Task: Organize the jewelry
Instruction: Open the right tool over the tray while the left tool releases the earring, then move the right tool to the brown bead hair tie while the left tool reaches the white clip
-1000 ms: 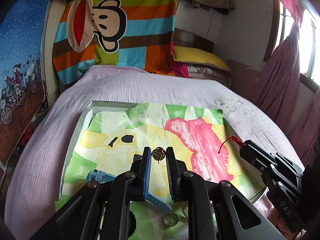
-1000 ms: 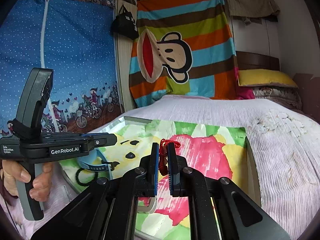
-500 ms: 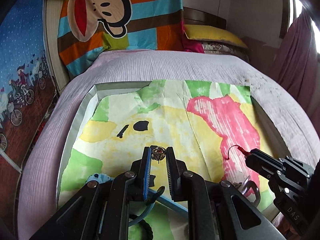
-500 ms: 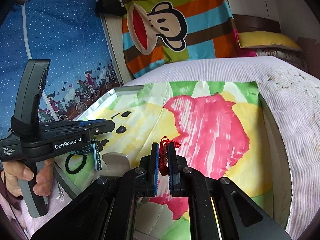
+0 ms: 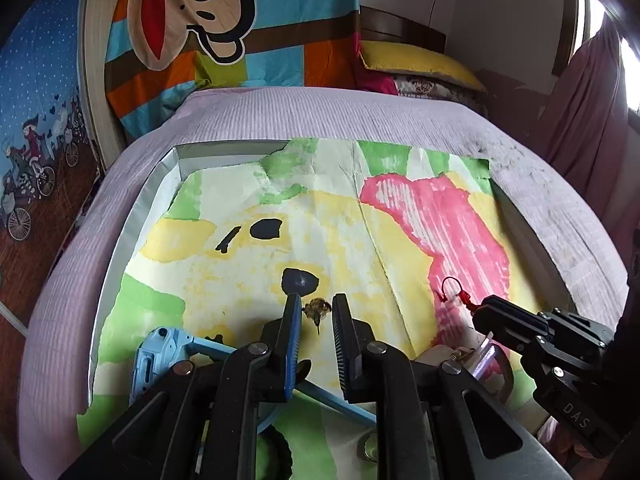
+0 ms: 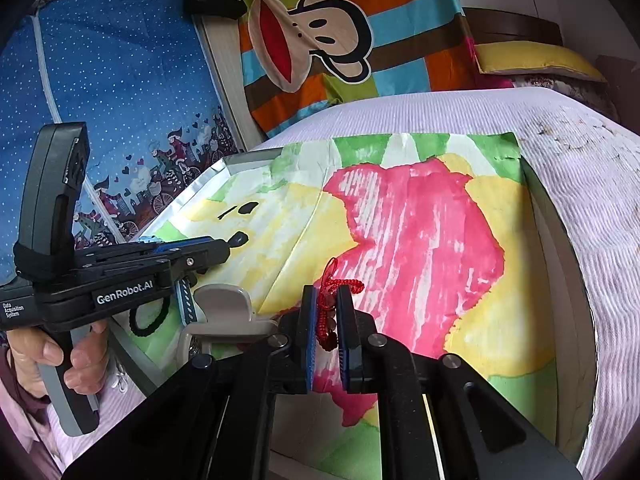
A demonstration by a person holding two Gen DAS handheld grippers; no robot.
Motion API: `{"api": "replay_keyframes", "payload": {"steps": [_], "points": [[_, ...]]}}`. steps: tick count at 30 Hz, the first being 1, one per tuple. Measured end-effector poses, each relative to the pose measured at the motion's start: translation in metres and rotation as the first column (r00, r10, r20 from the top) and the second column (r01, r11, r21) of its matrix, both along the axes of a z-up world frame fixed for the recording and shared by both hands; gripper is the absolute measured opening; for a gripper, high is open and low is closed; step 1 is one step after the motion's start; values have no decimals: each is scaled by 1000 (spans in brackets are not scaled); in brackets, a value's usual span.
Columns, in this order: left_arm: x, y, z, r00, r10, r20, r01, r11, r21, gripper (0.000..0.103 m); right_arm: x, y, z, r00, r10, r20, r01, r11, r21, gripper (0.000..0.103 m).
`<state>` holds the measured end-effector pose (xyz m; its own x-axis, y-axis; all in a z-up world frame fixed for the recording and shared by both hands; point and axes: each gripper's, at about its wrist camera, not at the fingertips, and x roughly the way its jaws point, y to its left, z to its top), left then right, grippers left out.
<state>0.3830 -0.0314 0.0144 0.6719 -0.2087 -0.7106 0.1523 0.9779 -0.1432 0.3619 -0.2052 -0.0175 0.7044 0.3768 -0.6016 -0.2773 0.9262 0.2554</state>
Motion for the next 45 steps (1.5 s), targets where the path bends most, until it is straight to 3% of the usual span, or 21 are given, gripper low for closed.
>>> {"api": "replay_keyframes", "payload": {"steps": [5,10,13,18,23,26,34,45], "points": [[-9,2,2,999,-10,31,11,1000,-27,22,-7,-6,3,1000,-19,14,19,1000,12,34],[-24,6,8,997,2,72,3,998,-65,33,-22,-11,12,998,-42,53,42,999,-5,36],[-38,13,15,993,33,115,-21,994,-110,46,-35,-14,21,993,-64,100,66,998,-9,47],[-59,24,26,980,80,180,-54,989,-141,57,-57,-21,37,981,-102,165,104,995,-2,60],[-85,32,36,963,111,246,-73,985,-157,88,-85,-22,53,966,-105,236,105,994,11,80],[-101,39,41,950,133,281,-85,981,-176,100,-102,-18,63,951,-111,289,111,994,15,88],[-148,45,51,910,133,393,-89,988,-128,103,-155,-7,79,903,-125,411,132,991,12,101],[-200,52,43,879,114,463,-81,993,-90,103,-214,2,82,862,-144,486,160,987,9,101]]}}
